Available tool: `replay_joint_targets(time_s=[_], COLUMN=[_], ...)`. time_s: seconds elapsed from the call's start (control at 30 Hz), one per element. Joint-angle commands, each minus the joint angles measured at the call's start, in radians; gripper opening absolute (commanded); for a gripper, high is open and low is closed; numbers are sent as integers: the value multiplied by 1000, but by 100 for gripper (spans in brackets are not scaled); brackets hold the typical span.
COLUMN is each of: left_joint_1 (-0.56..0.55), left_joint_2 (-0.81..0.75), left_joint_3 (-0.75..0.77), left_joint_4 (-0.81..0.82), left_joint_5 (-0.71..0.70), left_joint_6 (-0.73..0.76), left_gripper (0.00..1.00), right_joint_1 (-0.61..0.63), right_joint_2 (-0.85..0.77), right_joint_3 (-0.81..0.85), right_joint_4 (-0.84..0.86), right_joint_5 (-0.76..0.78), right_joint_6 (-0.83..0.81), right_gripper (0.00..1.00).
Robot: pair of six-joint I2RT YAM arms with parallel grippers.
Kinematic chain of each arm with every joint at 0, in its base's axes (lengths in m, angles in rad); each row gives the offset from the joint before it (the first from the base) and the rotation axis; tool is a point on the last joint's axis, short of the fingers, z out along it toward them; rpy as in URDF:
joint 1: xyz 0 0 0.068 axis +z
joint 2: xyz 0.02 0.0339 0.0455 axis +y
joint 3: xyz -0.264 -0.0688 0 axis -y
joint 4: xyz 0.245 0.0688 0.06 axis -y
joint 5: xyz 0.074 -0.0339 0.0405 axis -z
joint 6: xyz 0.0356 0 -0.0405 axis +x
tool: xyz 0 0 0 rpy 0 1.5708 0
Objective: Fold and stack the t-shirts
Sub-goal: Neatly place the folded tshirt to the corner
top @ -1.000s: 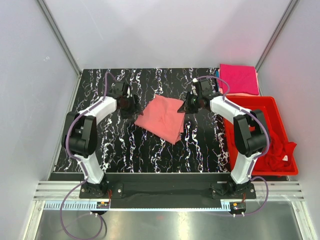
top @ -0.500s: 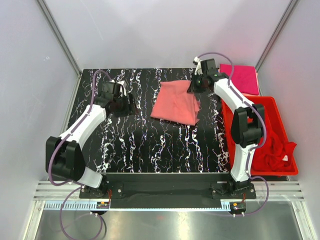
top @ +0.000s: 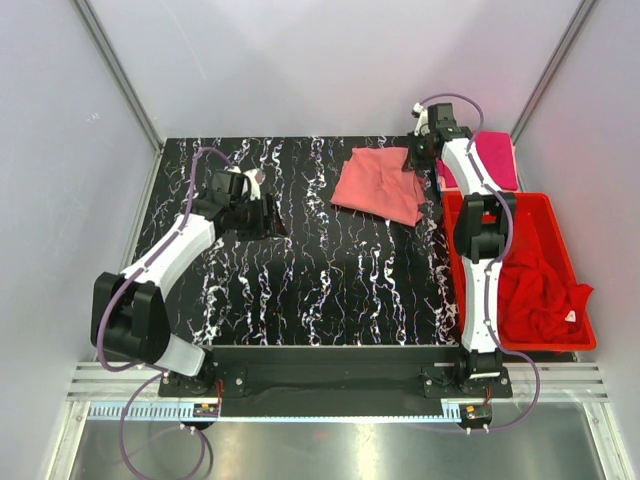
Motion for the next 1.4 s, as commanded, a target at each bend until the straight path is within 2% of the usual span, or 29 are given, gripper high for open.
replay_joint_targets(time_s=[0.0, 0.07, 0.13, 0.17, 0.2, 0.23, 0.3, 0.37, 0.5, 0.63, 0.8, 0.9, 1.03, 1.13, 1.37], left_joint_1=[-2, -5, -12, -22, -26, -32, -46, -52, -55, -55, -61, -71, -75, -91, -120], left_joint_2=[30, 53, 86, 141, 171, 200, 285, 356, 566, 738, 800, 847, 907, 910, 878], left_joint_3=[15, 38, 81, 99, 142, 162, 211, 251, 449, 567, 630, 682, 736, 713, 631], left_joint_4=[68, 94, 172, 217, 237, 251, 306, 335, 291, 275, 318, 297, 239, 246, 312], left_joint_5=[106, 134, 174, 181, 196, 195, 160, 128, 20, 31, 65, 59, 59, 62, 9], left_joint_6=[-35, -84, -151, -170, -186, -209, -219, -216, -181, -193, -226, -227, -236, -228, -225], left_gripper=[71, 71, 72, 72, 72, 72, 72, 72, 73, 73, 75, 75, 74, 73, 73], right_joint_1=[-35, -50, -76, -85, -89, -122, -138, -152, -161, -161, -159, -159, -159, -159, -159], right_joint_2=[39, 38, 33, 36, 48, 59, 96, 107, 47, 27, -43, -105, -215, -281, -359], right_joint_3=[22, 11, 9, 17, 26, 41, 97, 123, 46, 66, 49, -21, -193, -300, -377], right_joint_4=[-2, 23, 60, 68, 75, 74, 59, 49, 137, 117, 94, 101, 190, 219, 261], right_joint_5=[-39, -54, -57, -71, -81, -103, -129, -112, -114, -157, -161, -183, -193, -210, -235], right_joint_6=[49, 69, 78, 84, 89, 96, 112, 127, 162, 179, 231, 302, 398, 414, 411], right_gripper=[3, 4, 10, 33, 50, 62, 75, 76, 75, 73, 73, 76, 77, 78, 77])
